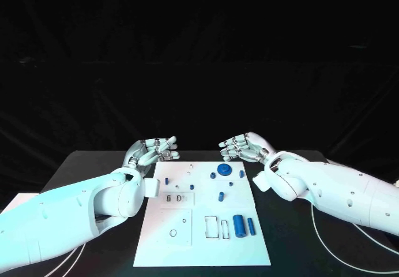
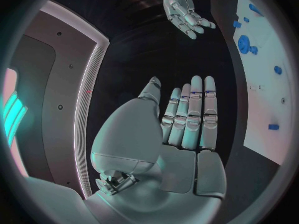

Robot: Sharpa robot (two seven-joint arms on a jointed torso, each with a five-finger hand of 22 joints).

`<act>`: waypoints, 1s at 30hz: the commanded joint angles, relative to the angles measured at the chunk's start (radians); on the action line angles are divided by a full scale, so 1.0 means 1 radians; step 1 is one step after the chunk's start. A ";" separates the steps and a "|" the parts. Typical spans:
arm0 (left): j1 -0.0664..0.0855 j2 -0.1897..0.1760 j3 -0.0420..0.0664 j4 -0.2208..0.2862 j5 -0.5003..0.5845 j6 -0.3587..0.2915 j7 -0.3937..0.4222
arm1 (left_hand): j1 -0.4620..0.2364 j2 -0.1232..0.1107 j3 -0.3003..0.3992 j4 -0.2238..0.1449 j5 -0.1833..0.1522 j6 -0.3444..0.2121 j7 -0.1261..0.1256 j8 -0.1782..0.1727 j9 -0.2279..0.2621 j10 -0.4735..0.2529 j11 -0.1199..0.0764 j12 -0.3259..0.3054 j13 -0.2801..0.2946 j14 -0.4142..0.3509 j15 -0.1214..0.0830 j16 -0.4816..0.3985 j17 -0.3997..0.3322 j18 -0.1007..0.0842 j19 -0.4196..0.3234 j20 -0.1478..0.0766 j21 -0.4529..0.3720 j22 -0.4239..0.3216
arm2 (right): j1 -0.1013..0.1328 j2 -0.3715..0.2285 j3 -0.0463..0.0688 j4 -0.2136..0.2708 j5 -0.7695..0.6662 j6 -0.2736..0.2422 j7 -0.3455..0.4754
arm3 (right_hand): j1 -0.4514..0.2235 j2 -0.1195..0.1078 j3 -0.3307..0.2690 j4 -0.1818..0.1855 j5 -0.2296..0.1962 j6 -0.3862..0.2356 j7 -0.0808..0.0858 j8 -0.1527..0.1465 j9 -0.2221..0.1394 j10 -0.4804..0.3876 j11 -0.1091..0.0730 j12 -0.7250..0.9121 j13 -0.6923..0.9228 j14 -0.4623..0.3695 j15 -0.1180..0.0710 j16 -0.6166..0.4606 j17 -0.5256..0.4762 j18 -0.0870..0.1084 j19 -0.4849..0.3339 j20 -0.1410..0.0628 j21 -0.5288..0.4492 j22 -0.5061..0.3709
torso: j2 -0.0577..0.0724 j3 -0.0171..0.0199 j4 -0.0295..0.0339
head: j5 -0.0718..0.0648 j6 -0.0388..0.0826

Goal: Assemble the parts on the task board

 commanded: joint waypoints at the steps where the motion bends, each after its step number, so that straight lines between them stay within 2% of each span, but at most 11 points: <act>1: 0.004 -0.017 0.004 0.030 -0.011 0.032 -0.011 | 0.000 0.012 -0.002 -0.010 0.002 0.013 -0.001 -0.010 -0.001 0.014 -0.004 -0.012 0.001 0.028 -0.008 0.012 0.021 0.013 0.028 -0.009 0.013 0.005 | 0.008 0.002 0.004 -0.005 -0.252 -0.047 -0.045 | -0.012 -0.053 0.048 -0.005 -0.014 0.075 -0.019 -0.016 0.003 0.103 -0.031 -0.015 0.004 0.169 -0.047 0.028 0.021 0.022 0.134 -0.051 0.078 0.026 | 0.029 -0.0051 0.0072 | -0.005 0.007; 7: 0.009 -0.052 0.010 0.091 0.003 0.046 -0.020 | -0.001 0.013 -0.005 -0.014 0.002 0.020 -0.002 -0.019 -0.002 0.023 -0.006 -0.023 0.002 0.046 -0.014 0.023 0.046 0.013 0.049 -0.016 0.025 0.010 | 0.028 0.007 0.013 -0.005 -0.497 -0.038 -0.108 | 0.006 -0.079 0.031 -0.005 -0.004 0.092 -0.034 -0.026 0.002 0.132 -0.050 -0.025 0.004 0.299 -0.085 0.083 0.063 0.021 0.233 -0.101 0.177 0.075 | 0.057 -0.0099 0.0147 | -0.013 0.015; 9: 0.009 -0.064 0.013 0.118 0.014 0.052 -0.024 | 0.000 0.013 -0.005 -0.015 0.002 0.020 -0.002 -0.020 -0.002 0.024 -0.006 -0.025 0.002 0.048 -0.015 0.024 0.050 0.013 0.053 -0.017 0.028 0.011 | 0.035 0.011 0.016 -0.004 -0.599 -0.019 -0.146 | 0.008 -0.088 0.023 -0.004 0.008 0.099 -0.038 -0.029 0.003 0.139 -0.057 -0.029 0.004 0.349 -0.096 0.113 0.084 0.021 0.265 -0.117 0.219 0.097 | 0.068 -0.0117 0.0176 | -0.017 0.016; 12: 0.010 -0.076 0.016 0.154 0.035 0.058 -0.028 | 0.000 0.014 -0.005 -0.017 0.002 0.021 -0.002 -0.023 -0.002 0.024 -0.006 -0.029 0.002 0.048 -0.016 0.025 0.055 0.012 0.060 -0.019 0.033 0.013 | 0.045 0.017 0.019 0.001 -0.728 0.025 -0.206 | 0.003 -0.094 0.017 0.000 0.010 0.107 -0.044 -0.034 0.002 0.145 -0.062 -0.033 0.004 0.365 -0.105 0.166 0.120 0.018 0.281 -0.129 0.265 0.122 | 0.080 -0.0148 0.0225 | -0.022 0.020; 16: 0.011 -0.083 0.019 0.192 0.061 0.061 -0.032 | 0.000 0.013 -0.006 -0.019 0.002 0.019 0.000 -0.027 -0.002 0.022 -0.005 -0.035 0.001 0.041 -0.015 0.022 0.060 0.012 0.069 -0.020 0.039 0.016 | 0.056 0.024 0.021 0.011 -0.870 0.086 -0.288 | -0.014 -0.101 0.010 0.008 -0.004 0.127 -0.058 -0.033 0.005 0.147 -0.070 -0.033 0.004 0.362 -0.109 0.220 0.161 0.018 0.275 -0.134 0.297 0.142 | 0.095 -0.0206 0.0298 | -0.030 0.024; 21: 0.014 -0.090 0.022 0.227 0.074 0.073 -0.037 | -0.002 0.013 -0.008 -0.020 0.002 0.018 0.003 -0.030 -0.002 0.020 -0.003 -0.039 0.001 0.033 -0.013 0.018 0.064 0.010 0.071 -0.019 0.042 0.017 | 0.071 0.033 0.023 0.024 -1.008 0.121 -0.379 | -0.031 -0.110 0.005 0.017 -0.012 0.138 -0.067 -0.035 0.005 0.152 -0.077 -0.032 0.005 0.361 -0.109 0.265 0.195 0.018 0.270 -0.134 0.320 0.154 | 0.111 -0.0270 0.0332 | -0.036 0.028; 26: 0.018 -0.090 0.023 0.229 0.084 0.086 -0.040 | -0.002 0.013 -0.008 -0.020 0.002 0.018 0.003 -0.030 -0.002 0.020 -0.003 -0.039 0.001 0.033 -0.012 0.018 0.064 0.010 0.071 -0.019 0.042 0.017 | 0.084 0.040 0.023 0.032 -1.081 0.136 -0.428 | -0.039 -0.116 0.003 0.023 -0.013 0.140 -0.072 -0.037 0.005 0.154 -0.079 -0.032 0.005 0.362 -0.110 0.298 0.220 0.019 0.272 -0.134 0.336 0.163 | 0.121 -0.0294 0.0370 | -0.040 0.029; 30: 0.019 -0.089 0.023 0.227 0.092 0.096 -0.040 | -0.002 0.013 -0.008 -0.020 0.002 0.018 0.003 -0.030 -0.002 0.020 -0.003 -0.039 0.001 0.033 -0.012 0.018 0.065 0.010 0.071 -0.019 0.042 0.017 | 0.092 0.044 0.023 0.040 -1.118 0.144 -0.452 | -0.045 -0.120 0.009 0.033 -0.012 0.143 -0.079 -0.037 0.005 0.156 -0.080 -0.030 0.006 0.362 -0.116 0.396 0.281 0.019 0.293 -0.137 0.381 0.186 | 0.131 -0.0332 0.0377 | -0.044 0.032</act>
